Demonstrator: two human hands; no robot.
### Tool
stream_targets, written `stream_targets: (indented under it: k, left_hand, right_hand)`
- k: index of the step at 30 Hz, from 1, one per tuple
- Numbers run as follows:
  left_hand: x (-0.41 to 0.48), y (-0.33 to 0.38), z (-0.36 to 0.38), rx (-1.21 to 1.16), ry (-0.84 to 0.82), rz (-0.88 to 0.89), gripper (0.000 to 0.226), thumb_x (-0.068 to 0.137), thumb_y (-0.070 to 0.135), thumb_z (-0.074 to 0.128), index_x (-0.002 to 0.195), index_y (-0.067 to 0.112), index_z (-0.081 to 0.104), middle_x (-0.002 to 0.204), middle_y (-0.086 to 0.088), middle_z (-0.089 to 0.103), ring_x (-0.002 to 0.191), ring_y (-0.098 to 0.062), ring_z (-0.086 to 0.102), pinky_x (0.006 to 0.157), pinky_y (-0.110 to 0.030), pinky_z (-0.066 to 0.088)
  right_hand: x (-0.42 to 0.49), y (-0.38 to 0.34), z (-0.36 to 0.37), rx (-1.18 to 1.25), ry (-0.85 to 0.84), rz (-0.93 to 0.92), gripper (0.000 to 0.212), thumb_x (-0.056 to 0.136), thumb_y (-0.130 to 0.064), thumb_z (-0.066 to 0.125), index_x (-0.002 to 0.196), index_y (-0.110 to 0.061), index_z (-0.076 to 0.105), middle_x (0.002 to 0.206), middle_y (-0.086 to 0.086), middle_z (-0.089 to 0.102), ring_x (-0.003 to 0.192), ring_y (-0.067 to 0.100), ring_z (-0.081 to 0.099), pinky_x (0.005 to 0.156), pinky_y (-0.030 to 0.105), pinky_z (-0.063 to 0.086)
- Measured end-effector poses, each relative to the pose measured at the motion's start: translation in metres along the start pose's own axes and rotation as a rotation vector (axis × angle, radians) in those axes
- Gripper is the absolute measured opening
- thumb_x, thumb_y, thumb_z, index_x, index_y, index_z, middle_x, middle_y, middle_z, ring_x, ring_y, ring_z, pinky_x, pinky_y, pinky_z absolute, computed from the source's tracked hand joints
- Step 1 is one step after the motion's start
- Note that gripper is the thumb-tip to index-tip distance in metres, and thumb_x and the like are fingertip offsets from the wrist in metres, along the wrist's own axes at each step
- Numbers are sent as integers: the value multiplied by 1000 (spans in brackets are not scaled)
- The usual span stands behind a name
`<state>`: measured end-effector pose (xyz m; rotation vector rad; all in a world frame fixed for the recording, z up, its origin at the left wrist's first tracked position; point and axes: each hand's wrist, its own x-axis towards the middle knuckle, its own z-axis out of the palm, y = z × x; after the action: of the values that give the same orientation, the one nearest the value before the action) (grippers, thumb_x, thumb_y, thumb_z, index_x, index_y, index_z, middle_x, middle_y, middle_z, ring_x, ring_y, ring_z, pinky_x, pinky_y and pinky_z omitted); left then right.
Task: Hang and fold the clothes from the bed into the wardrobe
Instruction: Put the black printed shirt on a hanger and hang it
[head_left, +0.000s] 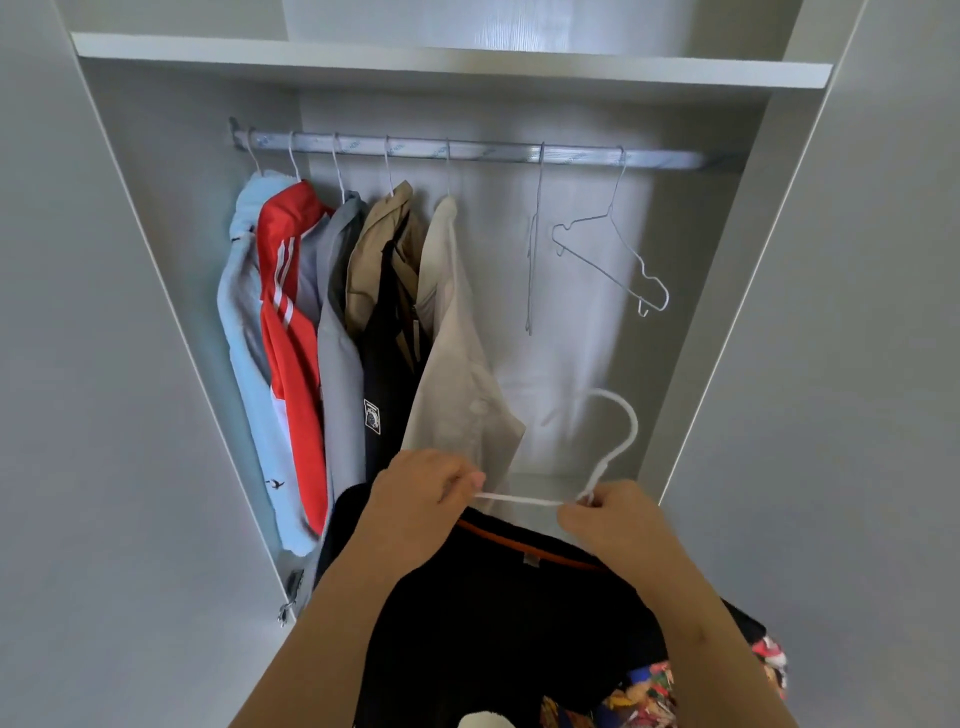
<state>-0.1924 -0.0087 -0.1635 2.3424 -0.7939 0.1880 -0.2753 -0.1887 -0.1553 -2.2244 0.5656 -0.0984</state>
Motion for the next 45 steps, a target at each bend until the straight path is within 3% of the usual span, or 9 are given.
stream_targets:
  k: [2, 7, 10, 17, 25, 34, 37, 41, 45]
  left_hand:
    - [2, 1, 6, -85, 28, -106, 26, 96, 30, 42, 92, 16, 64, 85, 2, 62, 83, -16, 56, 79, -34, 46]
    - [2, 15, 28, -272, -83, -230, 23, 97, 24, 42, 83, 34, 57, 89, 7, 62, 86, -9, 56, 70, -10, 38]
    - [5, 26, 42, -331, -142, -286, 30, 96, 21, 44, 76, 40, 57, 91, 8, 63, 89, -10, 57, 77, -21, 43]
    - [14, 49, 66, -365, -143, -328, 21, 95, 30, 42, 80, 35, 56, 84, 12, 61, 79, -2, 54, 65, -15, 39]
    - [33, 50, 66, -310, -86, -369, 16, 91, 37, 51, 75, 39, 54, 87, 10, 65, 80, -8, 60, 63, -16, 40]
    - [102, 5, 44, -332, 109, -374, 17, 90, 31, 53, 74, 38, 54, 82, 16, 61, 79, 0, 56, 63, -14, 37]
    - [141, -15, 37, -286, 174, -317, 14, 90, 28, 52, 79, 34, 55, 90, 15, 59, 79, 0, 55, 67, -19, 41]
    - [199, -41, 31, -44, 243, -180, 19, 92, 20, 51, 105, 18, 65, 114, -2, 56, 103, -20, 51, 85, -30, 42]
    - [257, -62, 28, 231, 259, -85, 25, 93, 23, 49, 116, 30, 56, 139, 2, 35, 128, -20, 30, 96, -31, 36]
  right_hand:
    - [-3, 12, -3, 42, -27, 29, 35, 78, -19, 56, 53, -20, 33, 42, -9, 26, 48, 13, 26, 52, 25, 23]
    - [-7, 26, -14, 93, -140, 49, 39, 84, -19, 52, 46, -19, 43, 41, -9, 32, 38, 8, 26, 44, 19, 23]
    - [-11, 36, -27, 163, -191, 118, 39, 88, -17, 48, 48, -21, 47, 43, -6, 31, 36, 8, 23, 41, 19, 22]
    - [-14, 58, -48, 421, -164, 364, 20, 91, -7, 42, 73, -11, 50, 37, -7, 32, 27, 5, 23, 30, 17, 19]
    - [7, 58, -45, 617, -173, 297, 19, 90, -1, 39, 77, -6, 51, 42, -4, 34, 30, 6, 22, 32, 16, 17]
    - [81, 14, -14, 642, -180, 229, 19, 90, 0, 36, 84, -4, 54, 45, 0, 49, 30, 8, 26, 33, 15, 17]
    - [115, -12, 5, 642, -172, 235, 20, 89, 0, 36, 80, -5, 53, 45, 1, 50, 29, 8, 25, 33, 14, 17]
    - [162, -49, 26, 654, -129, 264, 19, 89, 2, 37, 78, -4, 52, 45, 5, 50, 27, 9, 24, 33, 14, 17]
    - [205, -82, 41, 673, -68, 289, 20, 92, 1, 40, 78, -3, 54, 47, 7, 51, 26, 9, 27, 31, 15, 19]
